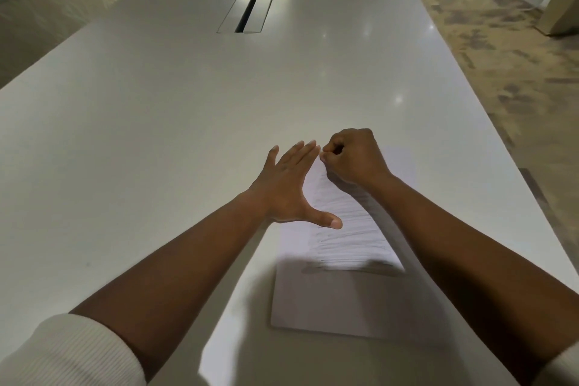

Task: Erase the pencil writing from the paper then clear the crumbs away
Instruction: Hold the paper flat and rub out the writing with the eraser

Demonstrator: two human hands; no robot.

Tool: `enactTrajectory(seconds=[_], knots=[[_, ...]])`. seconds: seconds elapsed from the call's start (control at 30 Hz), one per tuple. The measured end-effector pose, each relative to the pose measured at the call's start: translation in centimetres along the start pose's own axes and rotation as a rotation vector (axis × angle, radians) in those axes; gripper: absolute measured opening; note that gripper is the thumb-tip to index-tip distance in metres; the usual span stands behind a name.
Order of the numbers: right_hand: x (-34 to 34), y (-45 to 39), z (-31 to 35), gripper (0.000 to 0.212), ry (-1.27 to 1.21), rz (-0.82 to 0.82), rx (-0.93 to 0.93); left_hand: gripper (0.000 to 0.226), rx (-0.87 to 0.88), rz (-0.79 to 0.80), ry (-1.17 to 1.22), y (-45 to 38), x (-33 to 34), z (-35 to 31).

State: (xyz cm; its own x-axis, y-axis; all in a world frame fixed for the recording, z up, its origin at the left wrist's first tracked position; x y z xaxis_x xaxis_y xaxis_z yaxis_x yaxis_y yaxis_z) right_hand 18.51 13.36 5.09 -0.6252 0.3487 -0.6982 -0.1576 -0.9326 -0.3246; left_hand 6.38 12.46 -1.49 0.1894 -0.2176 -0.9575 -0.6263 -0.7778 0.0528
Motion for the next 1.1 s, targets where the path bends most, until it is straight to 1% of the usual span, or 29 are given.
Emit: enactTrajectory(seconds=[0.1, 0.2, 0.23, 0.3, 0.37, 0.4, 0.43, 0.5, 0.57, 0.6, 0.77, 0.9, 1.0, 1.1], knots=[[0.8, 1.1, 1.2, 0.01, -0.046, 0.078, -0.07, 0.154, 0.008, -0.009, 0.005, -0.1, 0.1, 0.0], [1.0, 1.2, 0.1, 0.009, -0.083, 0.206, -0.006, 0.154, 0.004, -0.016, 0.018, 0.0, 0.0, 0.1], [0.8, 0.9, -0.4, 0.009, -0.067, 0.203, 0.02, 0.154, 0.003, -0.015, 0.014, 0.0, 0.0, 0.2], [-0.1, 0.0, -1.1, 0.009, -0.016, 0.112, 0.043, 0.155, 0.0, -0.014, 0.012, -0.1, 0.0, 0.2], [-0.5, -0.3, -0.5, 0.01, 0.028, 0.015, 0.013, 0.155, -0.003, -0.018, 0.014, -0.1, 0.0, 0.2], [-0.3, -0.1, 0.2, 0.011, 0.037, -0.004, -0.017, 0.155, -0.002, -0.021, 0.013, -0.1, 0.0, 0.2], [0.1, 0.2, 0.8, 0.012, 0.034, 0.005, -0.055, 0.155, 0.0, -0.025, 0.013, -0.1, 0.0, 0.2], [0.8, 1.0, 1.9, 0.012, -0.015, 0.087, -0.134, 0.154, 0.002, -0.031, 0.023, -0.2, 0.0, 0.2], [1.0, 1.4, 1.8, 0.009, -0.051, 0.182, -0.162, 0.155, -0.001, -0.027, 0.025, -0.1, 0.1, 0.2], [0.8, 1.3, 1.5, 0.007, -0.043, 0.201, -0.155, 0.155, -0.001, -0.026, 0.019, -0.1, 0.1, 0.2], [-0.1, 0.4, 0.2, 0.009, -0.003, 0.087, -0.084, 0.156, -0.005, -0.022, 0.02, -0.1, 0.1, 0.3], [0.3, 0.5, 0.1, 0.008, 0.016, 0.118, -0.067, 0.164, -0.046, -0.009, -0.008, -0.1, 0.2, 0.6], [0.3, 0.0, 0.1, 0.008, 0.057, 0.14, -0.066, 0.166, -0.06, 0.013, -0.021, -0.1, 0.2, 0.6], [0.2, 0.1, 0.2, 0.009, 0.046, 0.114, -0.055, 0.167, -0.059, 0.017, -0.016, -0.1, 0.1, 0.6]])
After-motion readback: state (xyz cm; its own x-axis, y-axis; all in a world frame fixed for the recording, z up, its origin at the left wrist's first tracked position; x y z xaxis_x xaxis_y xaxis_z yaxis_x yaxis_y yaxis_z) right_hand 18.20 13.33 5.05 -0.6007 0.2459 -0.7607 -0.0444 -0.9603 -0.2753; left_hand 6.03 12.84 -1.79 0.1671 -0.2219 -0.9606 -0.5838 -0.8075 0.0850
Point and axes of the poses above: each hand's wrist, its own y-axis away from the middle knuckle, its own x-axis out of the palm, z = x × y, the point moved 10 cm from there along -y, towards the middle knuckle, and after that the axes turned 7 degrees about -z, right-handed, at the moved point
